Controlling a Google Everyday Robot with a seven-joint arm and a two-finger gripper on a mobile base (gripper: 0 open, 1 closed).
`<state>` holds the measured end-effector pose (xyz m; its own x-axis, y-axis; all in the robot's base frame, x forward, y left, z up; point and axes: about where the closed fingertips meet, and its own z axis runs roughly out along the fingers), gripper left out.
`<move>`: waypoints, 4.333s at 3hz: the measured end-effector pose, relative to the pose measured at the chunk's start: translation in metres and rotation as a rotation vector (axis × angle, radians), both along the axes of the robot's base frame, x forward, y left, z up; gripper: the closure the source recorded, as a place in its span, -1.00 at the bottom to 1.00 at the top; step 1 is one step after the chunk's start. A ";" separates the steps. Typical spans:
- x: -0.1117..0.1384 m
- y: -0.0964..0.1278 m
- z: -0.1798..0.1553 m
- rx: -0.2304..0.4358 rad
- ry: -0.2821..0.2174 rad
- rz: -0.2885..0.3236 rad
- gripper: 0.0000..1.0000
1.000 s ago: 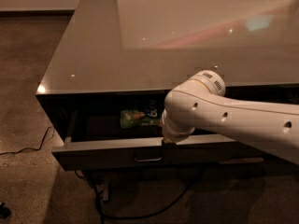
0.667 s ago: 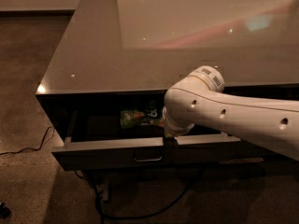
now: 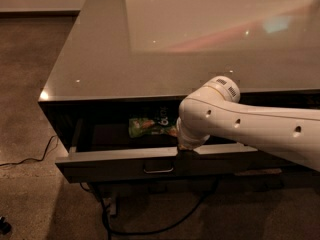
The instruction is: Open top drawer
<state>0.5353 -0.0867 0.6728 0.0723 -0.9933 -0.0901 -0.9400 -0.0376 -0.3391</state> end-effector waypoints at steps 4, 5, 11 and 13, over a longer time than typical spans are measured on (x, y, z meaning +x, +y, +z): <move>-0.027 0.001 -0.007 -0.022 0.076 0.020 1.00; -0.050 0.000 -0.011 -0.046 0.126 0.050 1.00; -0.131 -0.014 -0.028 -0.169 0.308 0.141 0.64; -0.131 -0.014 -0.028 -0.169 0.308 0.141 -0.28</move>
Offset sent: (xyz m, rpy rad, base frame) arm -0.0726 0.0090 -0.0836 -0.0297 0.2294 0.0409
